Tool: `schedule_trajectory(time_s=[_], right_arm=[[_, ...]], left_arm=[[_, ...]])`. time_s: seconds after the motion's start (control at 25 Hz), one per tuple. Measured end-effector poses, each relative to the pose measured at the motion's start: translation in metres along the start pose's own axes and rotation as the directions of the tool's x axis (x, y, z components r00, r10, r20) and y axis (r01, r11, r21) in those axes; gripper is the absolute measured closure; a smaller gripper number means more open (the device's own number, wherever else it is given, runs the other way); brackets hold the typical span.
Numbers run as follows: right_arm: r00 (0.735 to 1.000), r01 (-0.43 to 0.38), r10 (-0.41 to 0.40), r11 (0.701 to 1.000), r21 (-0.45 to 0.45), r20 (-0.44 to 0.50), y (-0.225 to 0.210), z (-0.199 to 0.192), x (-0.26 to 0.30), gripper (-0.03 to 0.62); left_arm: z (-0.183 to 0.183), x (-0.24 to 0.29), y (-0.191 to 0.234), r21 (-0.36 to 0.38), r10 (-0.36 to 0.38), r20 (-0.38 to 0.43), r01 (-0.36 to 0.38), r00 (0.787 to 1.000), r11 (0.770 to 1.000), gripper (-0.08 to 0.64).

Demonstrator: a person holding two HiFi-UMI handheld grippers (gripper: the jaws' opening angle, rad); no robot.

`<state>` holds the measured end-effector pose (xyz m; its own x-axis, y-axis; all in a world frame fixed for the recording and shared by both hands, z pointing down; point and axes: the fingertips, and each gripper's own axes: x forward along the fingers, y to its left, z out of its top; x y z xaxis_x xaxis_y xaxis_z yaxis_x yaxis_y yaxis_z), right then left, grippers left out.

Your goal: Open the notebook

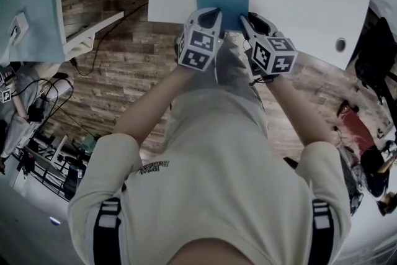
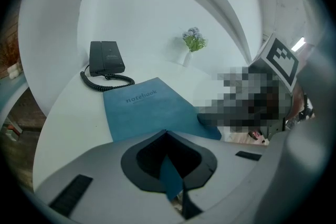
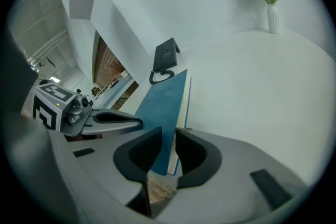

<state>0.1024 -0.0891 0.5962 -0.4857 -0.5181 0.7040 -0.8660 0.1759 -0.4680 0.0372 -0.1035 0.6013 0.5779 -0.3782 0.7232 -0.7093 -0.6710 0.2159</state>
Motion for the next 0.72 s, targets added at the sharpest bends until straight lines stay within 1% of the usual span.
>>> schedule_trajectory(time_s=[0.04,0.16,0.24,0.32,0.44,0.52,0.6,0.72], right_arm=[[1.000,-0.001,0.001,1.000,-0.004,0.013,0.001,0.003,-0.003,0.514],[0.998,-0.025,0.027,0.999,-0.034,0.058,0.015,0.015,-0.014,0.523],[0.994,-0.052,0.060,0.996,-0.077,0.095,0.032,0.027,-0.024,0.529],[0.985,-0.087,0.106,0.986,-0.140,0.133,0.054,0.039,-0.031,0.532],[0.968,-0.148,0.190,0.960,-0.239,0.162,0.092,0.052,-0.037,0.531],[0.956,-0.188,0.245,0.935,-0.301,0.163,0.116,0.057,-0.036,0.514],[0.945,-0.217,0.288,0.907,-0.361,0.155,0.139,0.059,-0.032,0.503],[0.933,-0.252,0.336,0.867,-0.429,0.131,0.165,0.056,-0.022,0.498]], left_arm=[[0.002,-0.001,0.000,-0.005,0.001,0.003,-0.001,1.000,1.000,0.557],[0.018,-0.015,-0.001,-0.026,-0.001,0.035,0.002,0.999,1.000,0.557],[0.038,-0.032,-0.002,-0.027,-0.005,0.077,0.007,0.997,1.000,0.557],[0.063,-0.050,-0.005,-0.021,-0.012,0.132,0.015,0.991,1.000,0.557],[0.098,-0.079,-0.010,-0.004,-0.023,0.205,0.025,0.979,1.000,0.557],[0.114,-0.097,-0.011,0.007,-0.025,0.230,0.024,0.973,1.000,0.557],[0.121,-0.108,-0.005,0.017,-0.015,0.224,0.012,0.975,1.000,0.557],[0.118,-0.116,0.008,0.050,0.013,0.174,-0.022,0.985,0.999,0.557]])
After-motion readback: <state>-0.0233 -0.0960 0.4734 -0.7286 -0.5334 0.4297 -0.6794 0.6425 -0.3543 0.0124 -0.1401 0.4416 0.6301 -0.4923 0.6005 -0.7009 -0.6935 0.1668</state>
